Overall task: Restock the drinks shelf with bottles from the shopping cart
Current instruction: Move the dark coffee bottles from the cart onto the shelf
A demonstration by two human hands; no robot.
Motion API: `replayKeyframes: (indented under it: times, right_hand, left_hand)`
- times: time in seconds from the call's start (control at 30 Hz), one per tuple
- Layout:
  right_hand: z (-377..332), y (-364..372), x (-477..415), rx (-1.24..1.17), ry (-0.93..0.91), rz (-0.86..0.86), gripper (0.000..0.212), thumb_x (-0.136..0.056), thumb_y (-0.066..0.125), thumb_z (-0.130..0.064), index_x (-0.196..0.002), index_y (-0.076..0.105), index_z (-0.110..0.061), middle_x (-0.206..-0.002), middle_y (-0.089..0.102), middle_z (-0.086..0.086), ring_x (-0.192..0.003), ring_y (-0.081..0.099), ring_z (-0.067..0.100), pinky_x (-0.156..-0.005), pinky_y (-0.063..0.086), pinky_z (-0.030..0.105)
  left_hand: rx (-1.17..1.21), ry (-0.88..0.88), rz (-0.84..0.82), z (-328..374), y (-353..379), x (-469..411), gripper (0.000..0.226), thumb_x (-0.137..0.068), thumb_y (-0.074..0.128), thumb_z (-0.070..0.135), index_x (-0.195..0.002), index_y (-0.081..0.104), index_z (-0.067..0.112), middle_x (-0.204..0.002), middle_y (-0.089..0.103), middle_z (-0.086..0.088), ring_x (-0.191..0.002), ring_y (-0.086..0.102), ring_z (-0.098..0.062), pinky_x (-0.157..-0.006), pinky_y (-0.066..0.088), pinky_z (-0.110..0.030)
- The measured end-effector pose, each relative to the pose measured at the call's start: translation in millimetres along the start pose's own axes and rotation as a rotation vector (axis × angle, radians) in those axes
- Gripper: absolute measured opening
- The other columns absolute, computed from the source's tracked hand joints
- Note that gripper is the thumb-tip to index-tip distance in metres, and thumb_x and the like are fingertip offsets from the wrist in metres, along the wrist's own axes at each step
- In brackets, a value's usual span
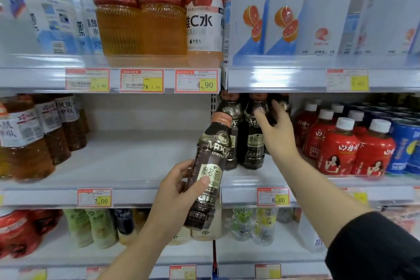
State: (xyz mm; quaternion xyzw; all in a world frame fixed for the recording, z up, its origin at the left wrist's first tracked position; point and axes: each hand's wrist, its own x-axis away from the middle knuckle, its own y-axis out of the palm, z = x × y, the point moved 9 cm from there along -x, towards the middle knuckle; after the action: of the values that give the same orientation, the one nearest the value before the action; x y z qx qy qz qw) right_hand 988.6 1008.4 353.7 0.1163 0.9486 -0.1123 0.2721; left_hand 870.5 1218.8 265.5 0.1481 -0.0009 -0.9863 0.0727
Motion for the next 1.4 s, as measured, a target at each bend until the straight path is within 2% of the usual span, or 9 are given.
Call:
replayKeyframes:
  times: [0.1, 0.27, 0.5, 0.63, 0.73, 0.83, 1.03, 1.2, 1.4]
  right_hand:
    - [-3, -15, 39, -0.103, 0.042, -0.071, 0.048, -0.09, 0.056, -0.035, -0.135, 0.042, -0.026, -0.128, 0.052, -0.011, -0.116, 0.05, 0.003, -0.099, 0.04, 0.025]
    - [-1, 4, 106, -0.251, 0.261, -0.497, 0.055, -0.071, 0.075, -0.043, -0.118, 0.054, -0.024, -0.106, 0.067, 0.002, -0.091, 0.069, 0.013, -0.08, 0.057, 0.034]
    - [-11, -53, 87, -0.206, 0.112, -0.236, 0.048, -0.071, 0.078, -0.011, -0.112, 0.057, -0.023, -0.097, 0.072, -0.009, -0.089, 0.067, 0.002, -0.071, 0.052, 0.014]
    - [-10, -81, 72, -0.047, -0.033, -0.105, 0.065, -0.069, 0.08, -0.016, -0.125, 0.048, -0.027, -0.113, 0.064, -0.014, -0.105, 0.059, -0.001, -0.088, 0.048, 0.019]
    - [-3, -88, 58, 0.047, -0.09, -0.07, 0.074, -0.07, 0.079, -0.018, -0.132, 0.04, -0.031, -0.123, 0.057, -0.016, -0.116, 0.054, 0.005, -0.102, 0.044, 0.036]
    - [7, -80, 44, 0.084, -0.093, -0.068, 0.074, -0.073, 0.078, -0.014, -0.134, 0.038, -0.026, -0.124, 0.056, -0.015, -0.116, 0.053, 0.002, -0.103, 0.044, 0.035]
    - [32, -61, 18, 0.051, -0.005, -0.061, 0.071, -0.078, 0.072, -0.009, -0.135, 0.036, -0.027, -0.114, 0.051, -0.024, -0.104, 0.05, -0.008, -0.084, 0.039, 0.002]
    - [52, -45, -6, 0.038, 0.091, -0.09, 0.067, -0.078, 0.072, -0.01, -0.135, 0.04, -0.021, -0.115, 0.059, -0.005, -0.104, 0.059, 0.013, -0.098, 0.048, 0.038]
    - [59, -39, -4, 0.133, 0.06, -0.041, 0.057, -0.077, 0.072, -0.02, -0.128, 0.046, -0.024, -0.118, 0.059, 0.0, -0.111, 0.056, 0.018, -0.099, 0.046, 0.04]
  left_hand:
    - [-0.007, 0.021, -0.03, 1, 10, 0, 0.047, -0.072, 0.075, 0.036, -0.115, 0.057, 0.028, -0.104, 0.069, 0.006, -0.09, 0.067, -0.009, -0.069, 0.054, -0.021]
    - [-0.094, 0.11, -0.124, 11, 51, -1, 0.043, -0.073, 0.075, 0.04, -0.11, 0.055, 0.039, -0.102, 0.066, 0.023, -0.094, 0.064, 0.0, -0.072, 0.05, -0.015]
    - [-0.314, 0.235, -0.293, 31, 113, -10, 0.044, -0.082, 0.068, 0.031, -0.107, 0.043, 0.056, -0.108, 0.054, 0.04, -0.102, 0.049, 0.021, -0.077, 0.041, -0.002]
    - [-0.41, 0.419, 0.021, 51, 80, -28, 0.038, -0.084, 0.066, 0.021, -0.107, 0.05, 0.046, -0.11, 0.053, 0.024, -0.102, 0.051, 0.01, -0.082, 0.037, 0.0]
    - [-0.417, 0.367, 0.239, 42, 44, -47, 0.045, -0.085, 0.064, 0.018, -0.121, 0.044, 0.035, -0.113, 0.049, 0.021, -0.107, 0.048, 0.001, -0.096, 0.036, -0.016]
    - [-0.569, 0.214, 0.158, 17, 44, -70, 0.072, -0.085, 0.065, 0.029, -0.144, 0.023, 0.027, -0.143, 0.036, 0.001, -0.132, 0.033, -0.017, -0.107, 0.029, -0.033]
    - [-0.525, 0.165, 0.01, 2, 63, -81, 0.086, -0.082, 0.067, 0.027, -0.146, 0.01, 0.039, -0.145, 0.033, 0.002, -0.132, 0.036, -0.016, -0.108, 0.034, -0.038]
    - [-0.514, 0.158, -0.022, 0, 68, -80, 0.09, -0.083, 0.067, 0.025, -0.146, 0.004, 0.041, -0.145, 0.031, 0.003, -0.131, 0.037, -0.014, -0.107, 0.037, -0.043]
    - [-0.515, 0.155, -0.041, -1, 68, -80, 0.094, -0.083, 0.067, 0.028, -0.145, -0.002, 0.045, -0.146, 0.029, 0.0, -0.132, 0.035, -0.015, -0.107, 0.036, -0.042]
